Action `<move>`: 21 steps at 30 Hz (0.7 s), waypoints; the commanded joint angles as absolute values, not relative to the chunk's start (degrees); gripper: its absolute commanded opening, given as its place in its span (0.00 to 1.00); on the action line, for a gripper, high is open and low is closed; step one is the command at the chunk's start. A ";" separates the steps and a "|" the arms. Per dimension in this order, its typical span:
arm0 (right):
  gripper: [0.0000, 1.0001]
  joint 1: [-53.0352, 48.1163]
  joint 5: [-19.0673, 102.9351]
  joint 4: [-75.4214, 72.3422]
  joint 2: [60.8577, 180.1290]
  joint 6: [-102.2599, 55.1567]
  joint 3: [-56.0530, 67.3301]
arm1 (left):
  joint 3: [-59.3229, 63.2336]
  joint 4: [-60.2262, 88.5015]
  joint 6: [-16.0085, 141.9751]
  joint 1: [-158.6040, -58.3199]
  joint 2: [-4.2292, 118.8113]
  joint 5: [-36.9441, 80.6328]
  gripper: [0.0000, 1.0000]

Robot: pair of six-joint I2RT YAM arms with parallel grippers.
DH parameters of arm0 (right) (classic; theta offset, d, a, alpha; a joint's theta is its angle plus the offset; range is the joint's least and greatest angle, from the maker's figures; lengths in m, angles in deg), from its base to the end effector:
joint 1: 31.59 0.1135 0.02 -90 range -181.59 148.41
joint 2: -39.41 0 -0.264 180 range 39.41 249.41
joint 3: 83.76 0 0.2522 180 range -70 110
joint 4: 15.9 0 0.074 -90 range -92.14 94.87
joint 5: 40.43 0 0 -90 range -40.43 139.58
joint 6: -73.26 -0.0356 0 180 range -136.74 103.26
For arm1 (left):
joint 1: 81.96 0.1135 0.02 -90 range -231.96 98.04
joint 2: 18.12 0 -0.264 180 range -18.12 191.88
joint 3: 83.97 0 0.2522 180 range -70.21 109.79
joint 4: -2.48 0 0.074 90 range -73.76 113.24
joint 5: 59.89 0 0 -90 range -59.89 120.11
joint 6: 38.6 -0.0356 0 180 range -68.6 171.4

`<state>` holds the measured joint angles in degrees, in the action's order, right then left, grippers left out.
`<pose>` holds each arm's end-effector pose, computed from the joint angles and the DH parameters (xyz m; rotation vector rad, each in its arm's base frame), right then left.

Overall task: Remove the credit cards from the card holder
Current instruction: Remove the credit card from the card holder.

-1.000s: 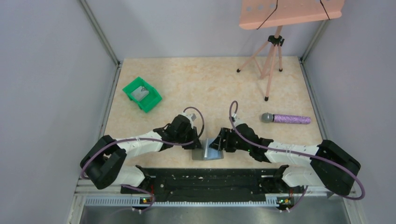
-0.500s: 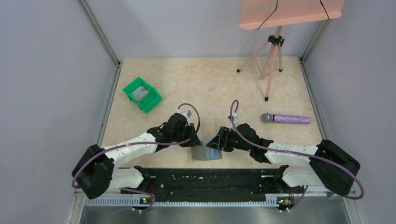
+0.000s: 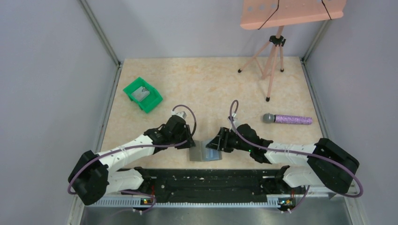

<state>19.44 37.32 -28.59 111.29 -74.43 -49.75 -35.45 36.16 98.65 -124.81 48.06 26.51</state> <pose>0.1422 0.1878 0.1633 -0.0228 2.3058 1.3308 0.1613 -0.1527 0.1930 -0.0717 2.6177 -0.7082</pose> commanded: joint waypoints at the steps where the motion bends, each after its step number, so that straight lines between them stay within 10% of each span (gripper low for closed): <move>1: 0.59 20.90 36.48 -32.06 113.42 -74.62 -47.46 | -36.76 35.31 98.58 -124.77 48.67 27.74 0.31; 14: 0.59 23.63 34.66 -37.54 121.21 -74.28 -42.53 | -41.62 26.90 100.88 -124.68 50.74 20.33 0.04; 21: 0.58 23.70 34.64 -38.38 121.26 -74.41 -42.55 | -40.32 29.87 100.84 -124.34 47.69 21.17 0.12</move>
